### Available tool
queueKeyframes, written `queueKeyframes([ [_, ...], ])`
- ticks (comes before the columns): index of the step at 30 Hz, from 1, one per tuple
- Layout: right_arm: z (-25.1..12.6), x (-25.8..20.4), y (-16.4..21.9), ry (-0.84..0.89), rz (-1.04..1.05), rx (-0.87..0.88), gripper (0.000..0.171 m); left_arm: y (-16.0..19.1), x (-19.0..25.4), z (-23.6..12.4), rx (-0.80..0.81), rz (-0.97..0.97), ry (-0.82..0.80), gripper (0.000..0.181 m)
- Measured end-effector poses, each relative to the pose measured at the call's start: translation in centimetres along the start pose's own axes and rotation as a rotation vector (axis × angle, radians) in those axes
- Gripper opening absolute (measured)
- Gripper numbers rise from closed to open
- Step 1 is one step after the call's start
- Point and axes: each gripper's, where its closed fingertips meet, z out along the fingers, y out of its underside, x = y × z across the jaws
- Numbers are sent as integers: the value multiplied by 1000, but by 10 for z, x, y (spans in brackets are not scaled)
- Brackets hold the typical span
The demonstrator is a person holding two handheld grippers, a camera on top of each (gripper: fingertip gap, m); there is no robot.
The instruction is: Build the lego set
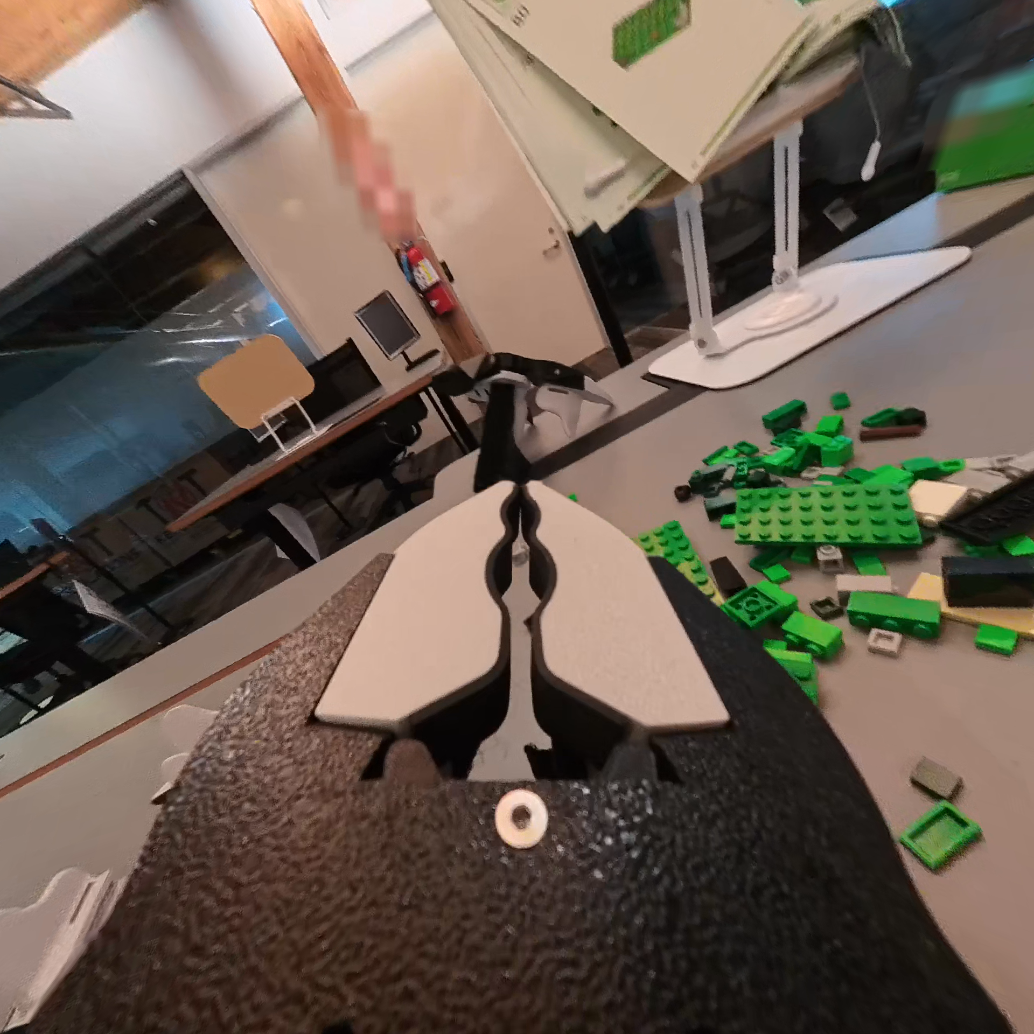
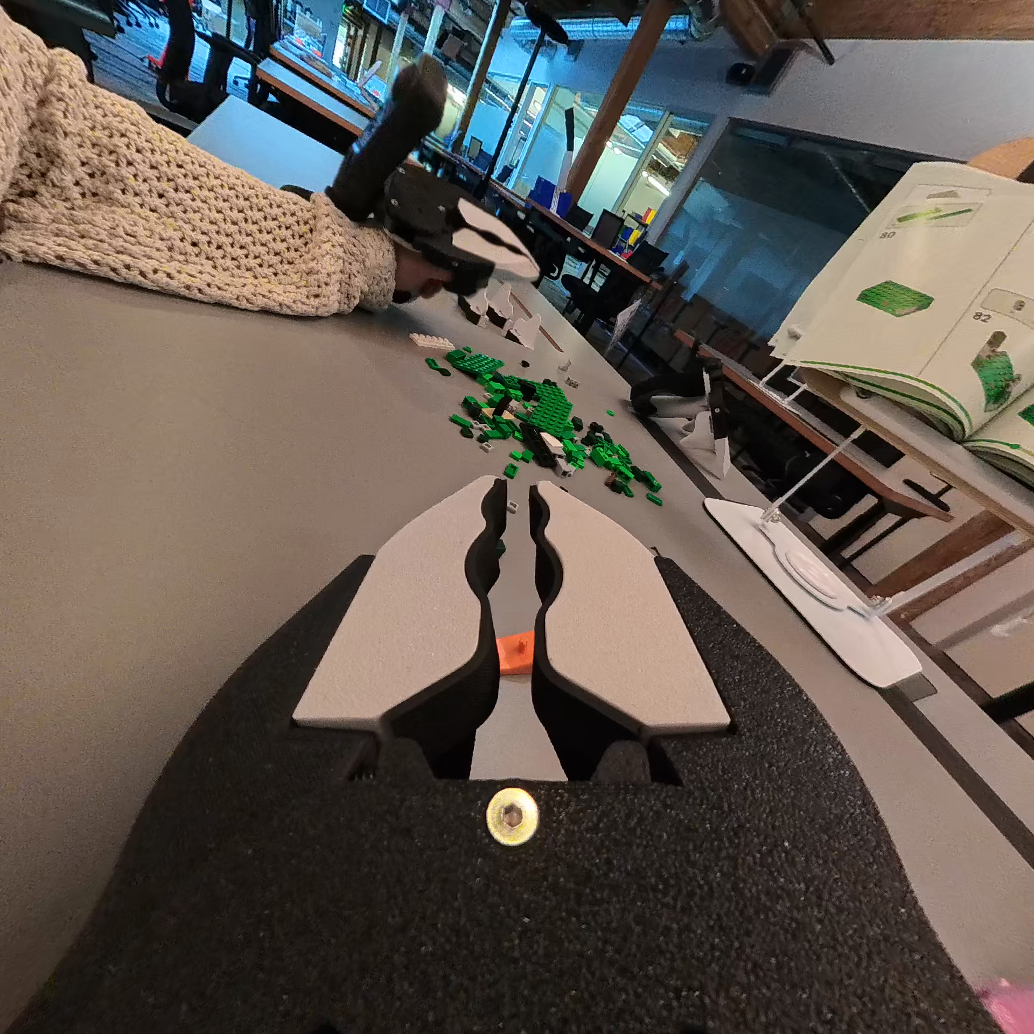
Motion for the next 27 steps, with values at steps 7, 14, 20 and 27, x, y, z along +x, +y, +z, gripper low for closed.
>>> queueKeyframes([
  [7,0,0,1,-1,-3,-3,7,0,-2,0,10,-41,3,0],
  [14,0,-2,0,-9,-14,-3,7,-2,19,2,14,69,73,0],
  [20,0,-4,0,-14,-20,-5,7,-2,20,2,12,70,80,0],
  [27,1,-4,1,-16,-26,-8,7,-1,22,3,12,77,90,0],
])
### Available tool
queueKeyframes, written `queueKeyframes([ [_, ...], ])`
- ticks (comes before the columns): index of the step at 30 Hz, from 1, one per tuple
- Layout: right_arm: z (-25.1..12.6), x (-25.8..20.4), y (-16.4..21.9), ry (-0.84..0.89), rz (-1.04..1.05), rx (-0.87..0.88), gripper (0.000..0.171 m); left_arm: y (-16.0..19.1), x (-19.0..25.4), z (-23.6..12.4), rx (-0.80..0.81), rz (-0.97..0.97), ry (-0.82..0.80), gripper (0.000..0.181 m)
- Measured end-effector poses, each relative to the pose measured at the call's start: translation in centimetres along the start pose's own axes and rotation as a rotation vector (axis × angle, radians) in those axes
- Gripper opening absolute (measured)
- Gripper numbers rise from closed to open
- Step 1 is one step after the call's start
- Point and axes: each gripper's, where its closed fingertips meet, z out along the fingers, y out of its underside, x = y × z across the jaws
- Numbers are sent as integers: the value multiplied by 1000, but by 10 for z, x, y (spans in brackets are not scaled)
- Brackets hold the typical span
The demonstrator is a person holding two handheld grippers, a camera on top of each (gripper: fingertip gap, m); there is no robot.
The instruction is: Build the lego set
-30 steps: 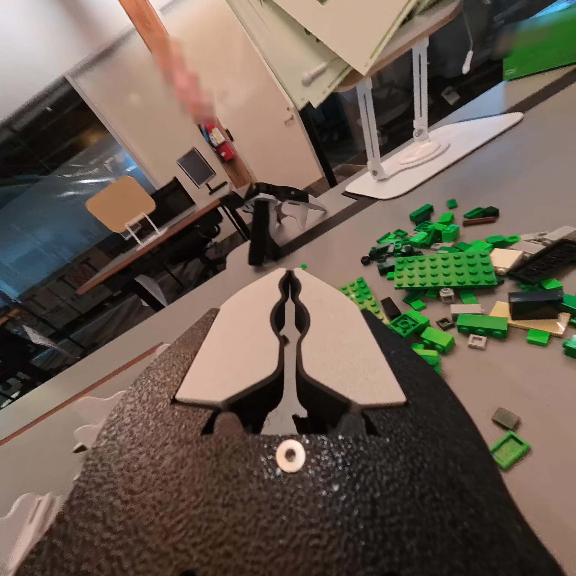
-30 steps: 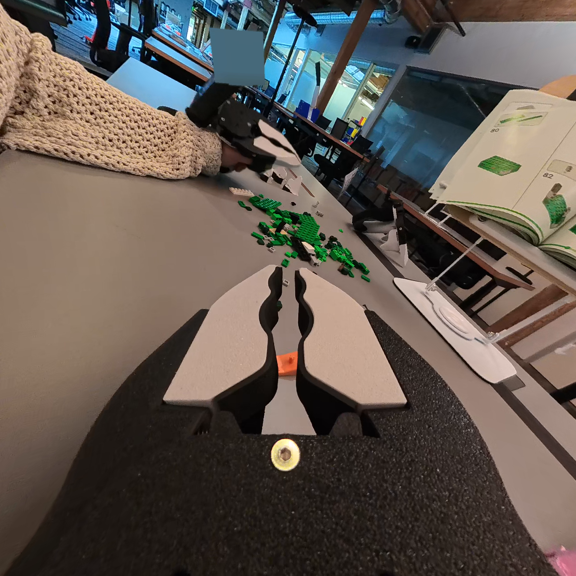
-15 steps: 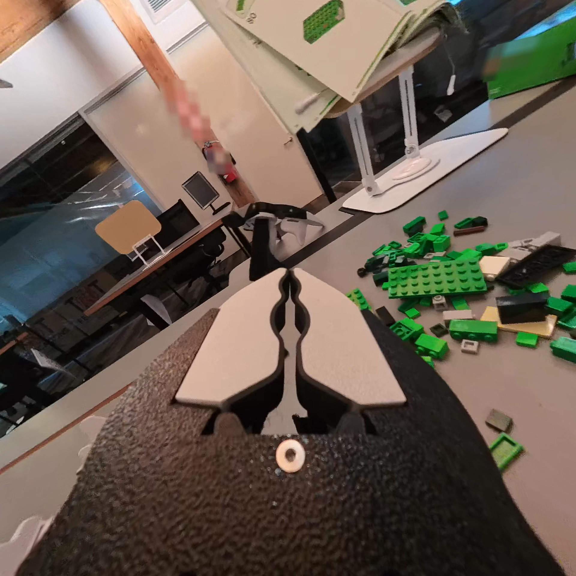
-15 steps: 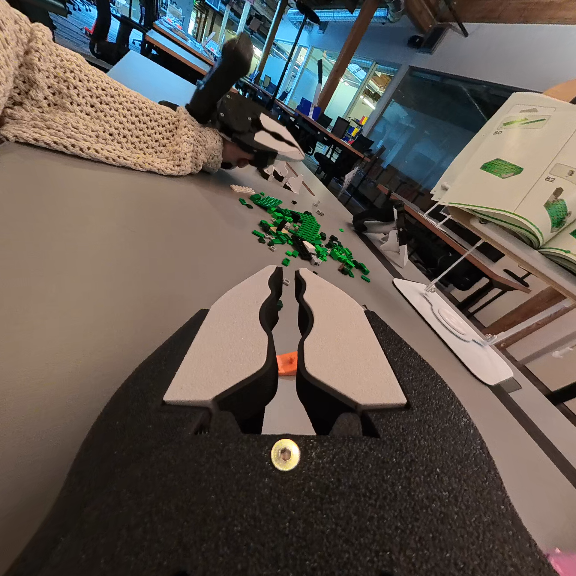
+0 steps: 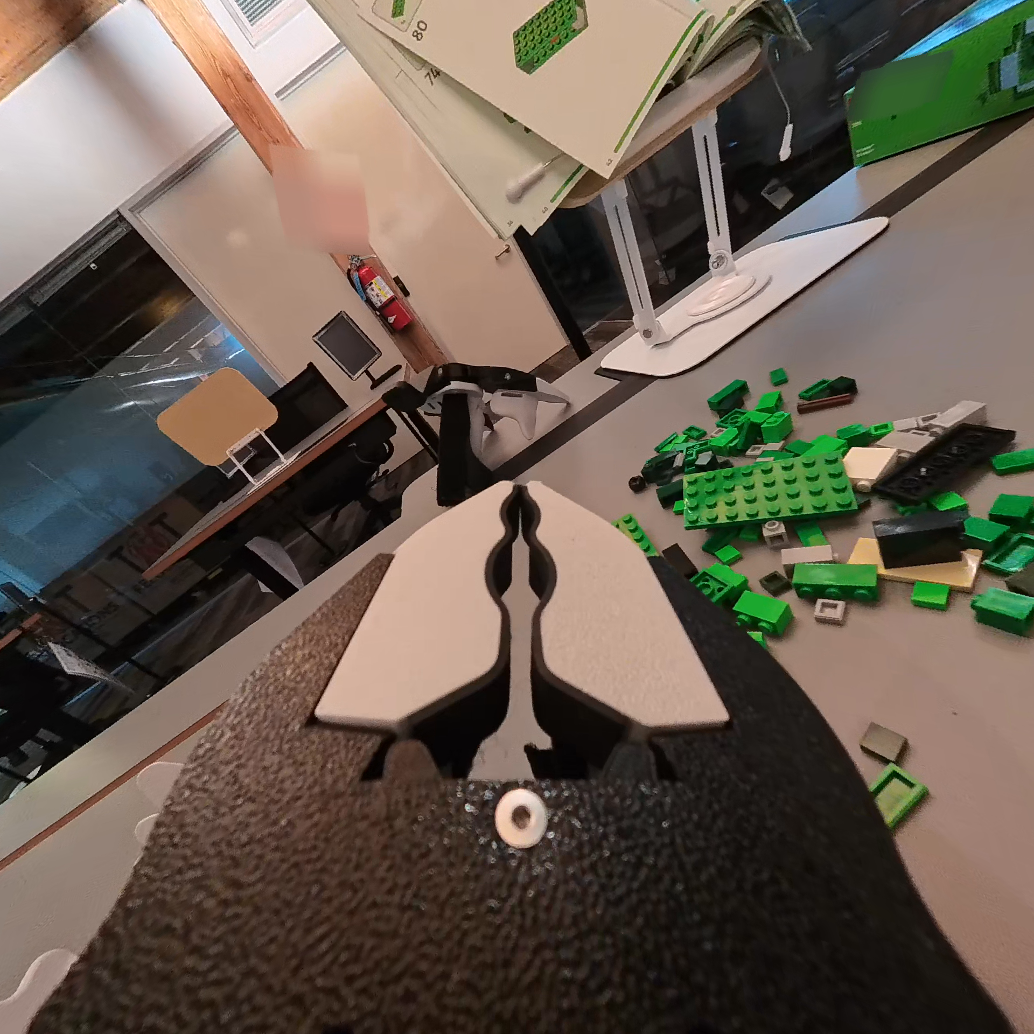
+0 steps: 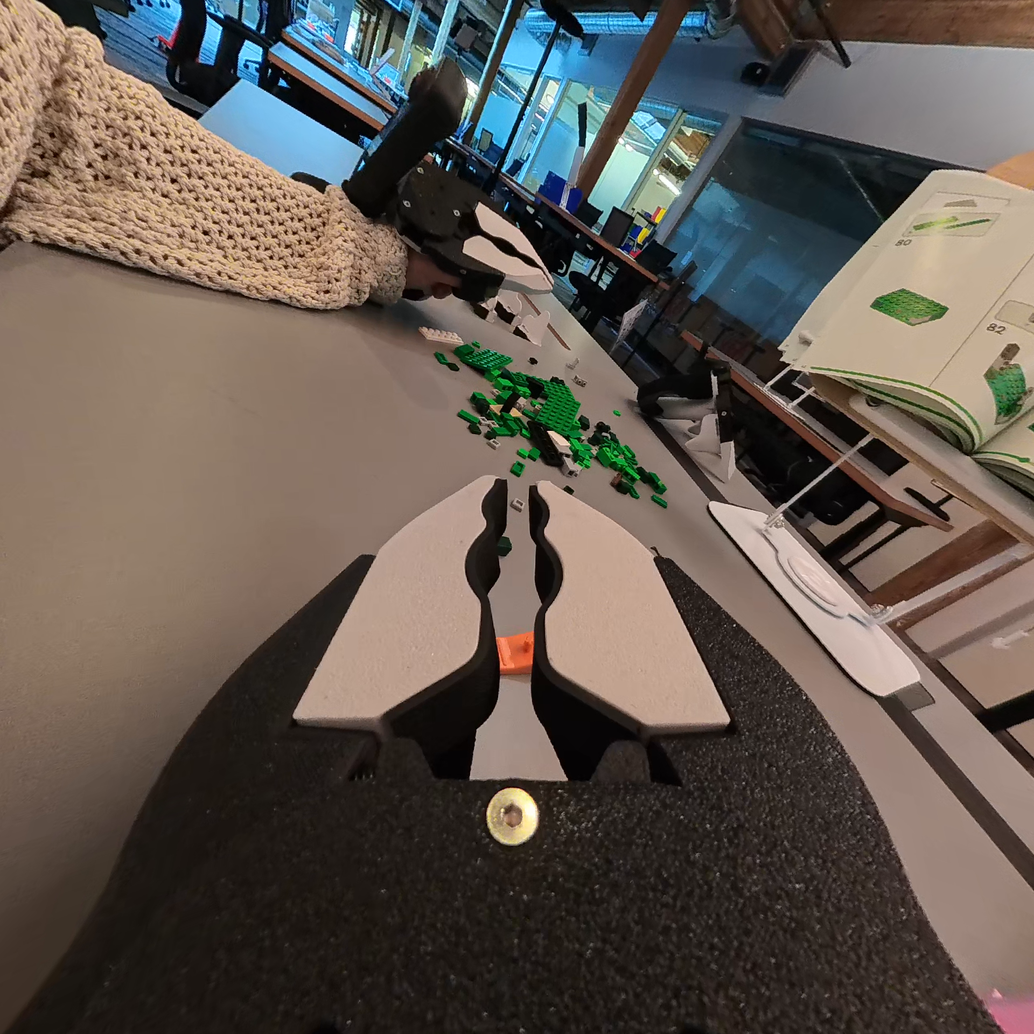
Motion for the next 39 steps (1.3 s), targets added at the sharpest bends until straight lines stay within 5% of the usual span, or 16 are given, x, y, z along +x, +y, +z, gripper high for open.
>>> queueKeyframes([
  [8,26,8,15,7,66,-167,22,-2,0,3,12,-57,-11,0],
  [17,216,34,24,-191,372,-481,53,-7,7,1,43,-34,29,0],
  [22,273,36,58,-228,405,-737,58,-8,4,0,54,-58,24,0],
  [27,283,35,80,-248,328,-955,54,-9,4,0,59,-63,22,0],
  [29,285,39,82,-230,303,-976,35,-9,5,0,57,-57,27,0],
  [32,287,45,81,-221,305,-981,35,-8,4,-1,56,-64,23,0],
  [39,261,117,97,-49,292,-1036,34,-9,5,0,56,-74,28,0],
])
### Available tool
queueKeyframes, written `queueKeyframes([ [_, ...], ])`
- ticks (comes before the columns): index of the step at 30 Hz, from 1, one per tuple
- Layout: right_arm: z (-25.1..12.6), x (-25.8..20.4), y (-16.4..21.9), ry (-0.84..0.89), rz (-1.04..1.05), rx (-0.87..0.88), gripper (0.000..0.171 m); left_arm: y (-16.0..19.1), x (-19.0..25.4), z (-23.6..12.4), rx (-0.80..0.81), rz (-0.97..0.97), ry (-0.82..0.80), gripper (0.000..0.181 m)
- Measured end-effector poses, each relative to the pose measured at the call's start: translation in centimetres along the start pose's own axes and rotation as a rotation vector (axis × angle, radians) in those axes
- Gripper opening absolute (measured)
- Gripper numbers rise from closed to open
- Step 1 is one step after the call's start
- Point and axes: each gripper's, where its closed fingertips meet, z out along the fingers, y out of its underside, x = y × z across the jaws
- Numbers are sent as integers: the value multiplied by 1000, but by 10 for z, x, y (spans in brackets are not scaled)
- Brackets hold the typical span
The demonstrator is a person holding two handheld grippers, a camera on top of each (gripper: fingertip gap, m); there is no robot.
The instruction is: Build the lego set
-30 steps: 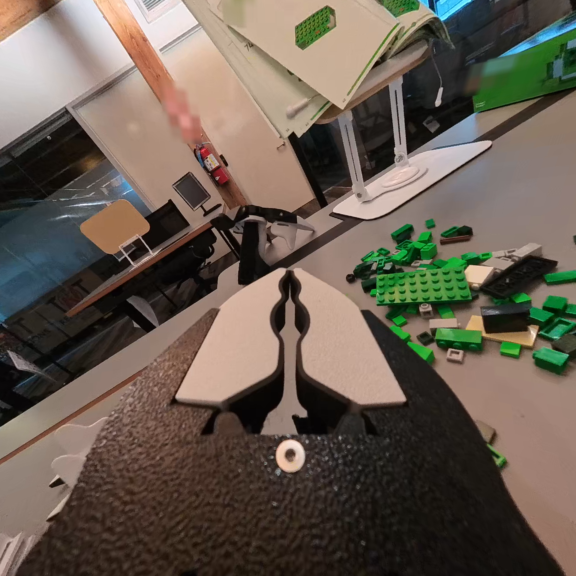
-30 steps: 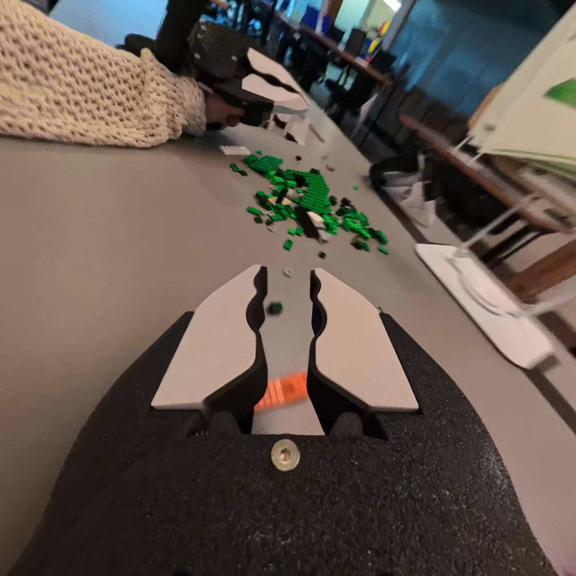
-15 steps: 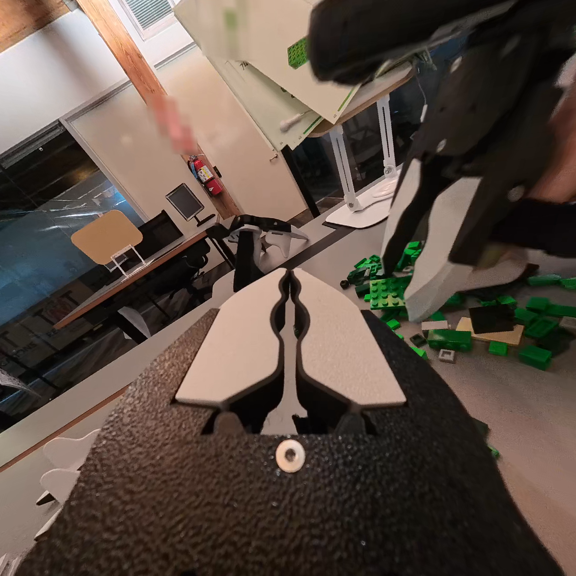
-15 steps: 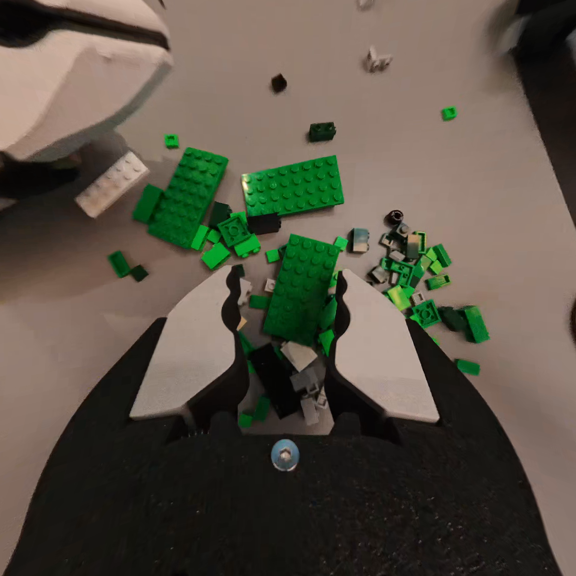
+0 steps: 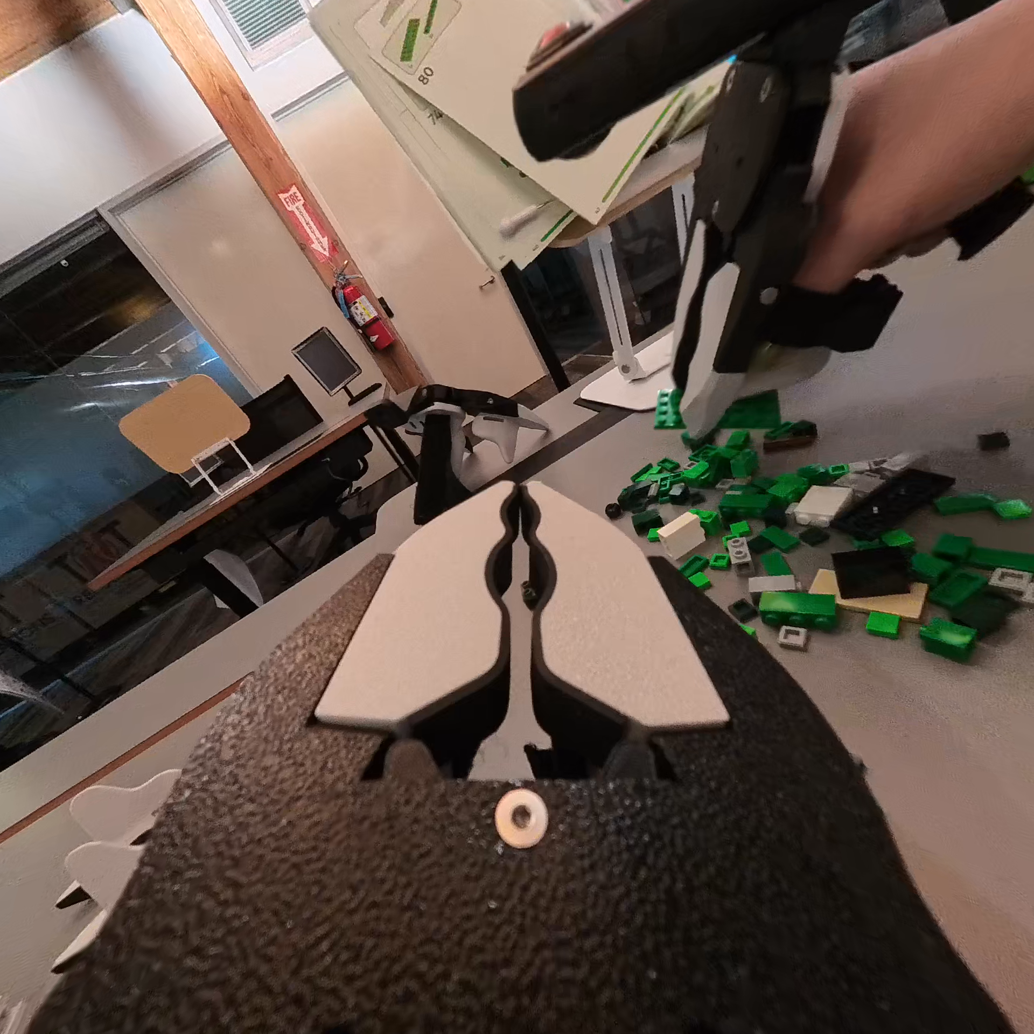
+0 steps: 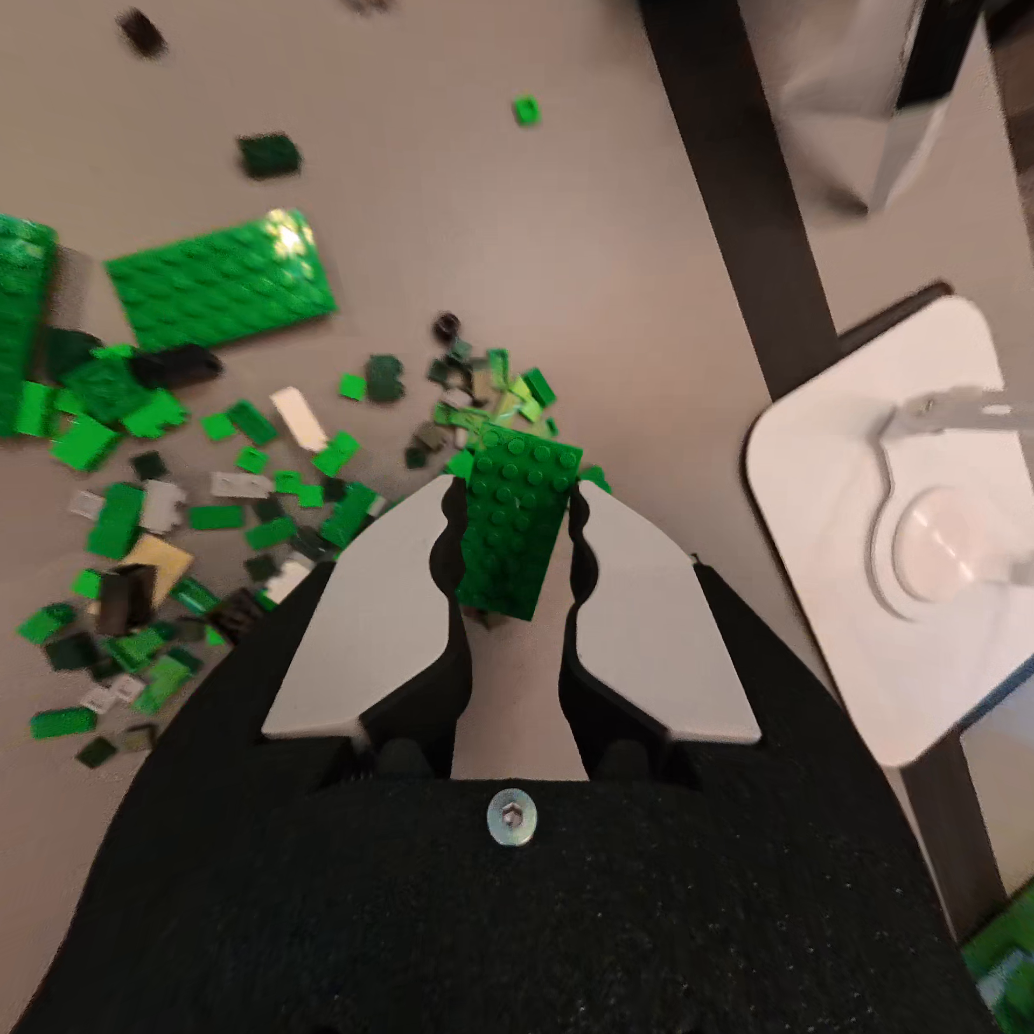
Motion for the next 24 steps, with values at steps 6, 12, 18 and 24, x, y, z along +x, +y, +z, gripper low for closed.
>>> queueKeyframes([
  [6,7,16,23,-19,90,-30,42,1,5,2,-9,34,17,0],
  [12,-13,-4,7,-122,28,87,41,1,3,2,-7,13,12,0],
  [18,-23,-41,29,-284,-158,6,30,1,4,2,-10,27,18,0],
  [24,-24,-85,55,-497,-259,-17,30,1,5,3,-11,32,20,0],
])
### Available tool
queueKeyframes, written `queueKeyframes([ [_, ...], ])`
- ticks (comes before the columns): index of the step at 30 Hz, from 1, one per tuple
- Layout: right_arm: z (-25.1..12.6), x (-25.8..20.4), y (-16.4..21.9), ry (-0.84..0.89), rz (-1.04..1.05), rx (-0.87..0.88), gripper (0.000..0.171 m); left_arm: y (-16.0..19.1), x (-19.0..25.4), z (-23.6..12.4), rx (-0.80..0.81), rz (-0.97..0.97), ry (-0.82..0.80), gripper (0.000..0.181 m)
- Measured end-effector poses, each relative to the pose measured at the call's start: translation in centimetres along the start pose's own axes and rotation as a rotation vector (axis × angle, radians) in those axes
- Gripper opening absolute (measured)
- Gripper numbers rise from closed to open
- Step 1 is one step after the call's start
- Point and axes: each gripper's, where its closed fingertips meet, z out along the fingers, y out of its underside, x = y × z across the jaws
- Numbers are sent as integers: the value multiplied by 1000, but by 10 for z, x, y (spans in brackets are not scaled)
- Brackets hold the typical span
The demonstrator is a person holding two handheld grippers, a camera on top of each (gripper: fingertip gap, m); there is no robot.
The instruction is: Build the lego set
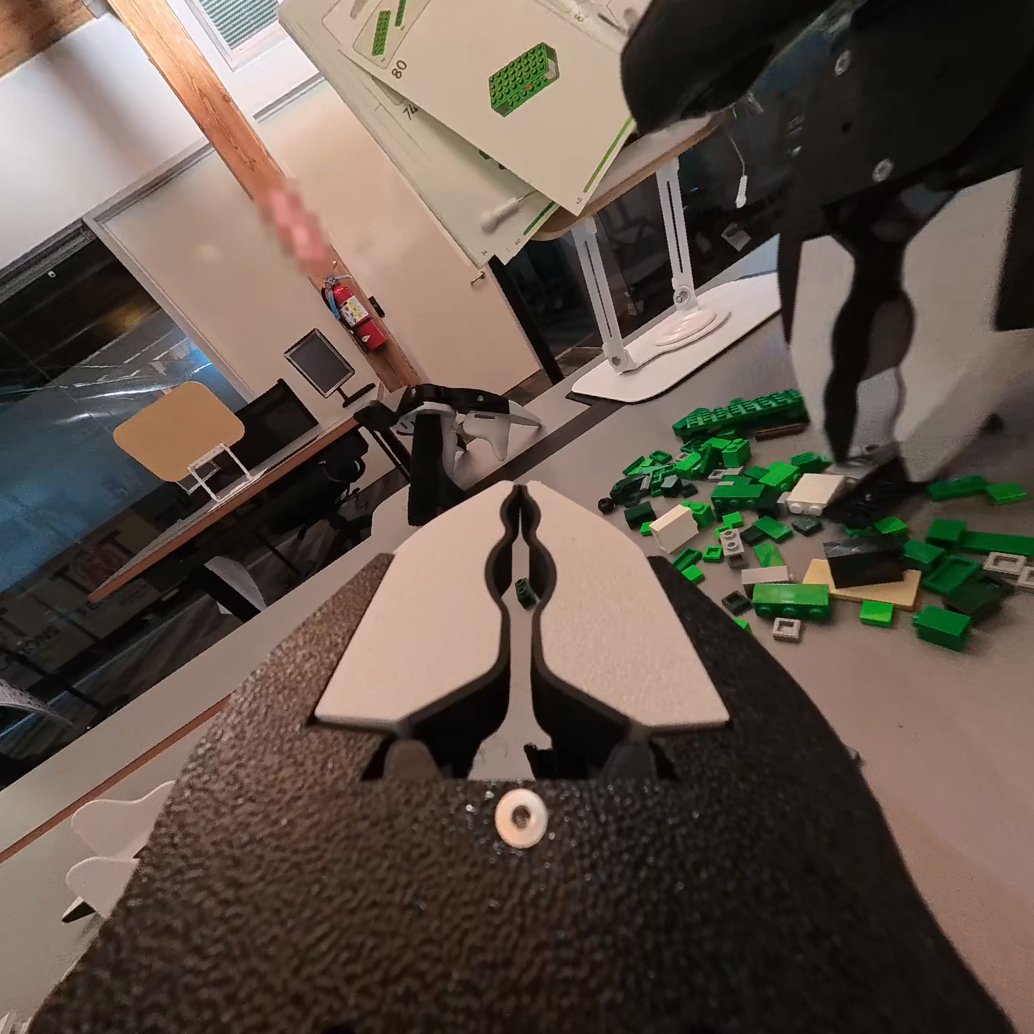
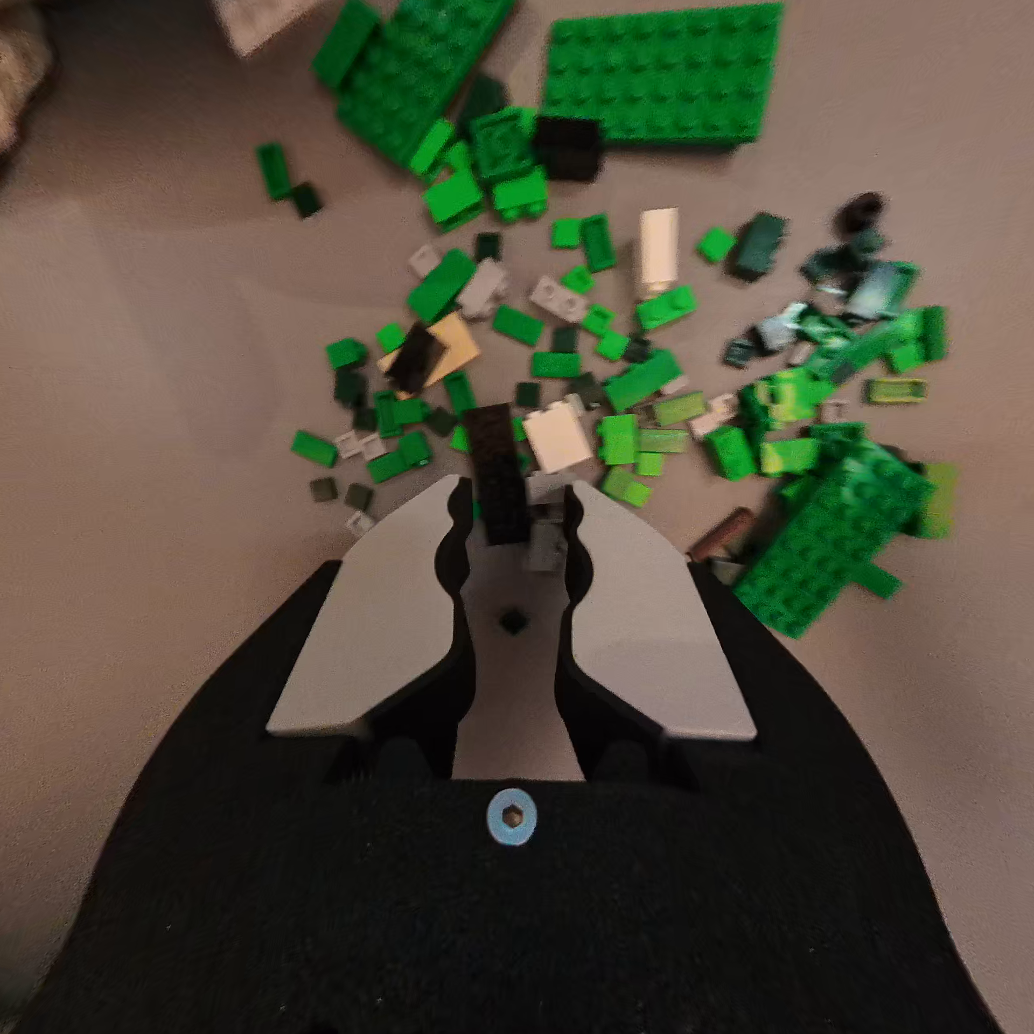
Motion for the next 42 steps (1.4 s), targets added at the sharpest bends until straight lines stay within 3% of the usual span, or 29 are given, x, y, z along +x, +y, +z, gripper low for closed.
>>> queueKeyframes([
  [2,-2,-17,0,-100,-13,-1,28,0,0,0,-1,1,1,0],
  [4,-6,-14,-2,-93,5,10,28,0,0,0,-2,1,1,0],
  [10,-28,57,6,270,84,66,28,1,0,0,-4,3,0,0],
  [16,-35,91,31,418,122,30,26,0,-3,0,4,-4,-12,0],
  [26,-22,85,28,297,225,146,36,0,-3,0,3,-8,-13,0],
  [33,-42,123,40,527,305,165,28,0,-3,-1,4,-7,-13,0],
  [36,-50,121,38,552,291,195,29,0,-3,-1,4,-2,-12,0],
  [42,-62,87,10,498,284,435,29,-1,-4,-1,7,-6,-18,0],
])
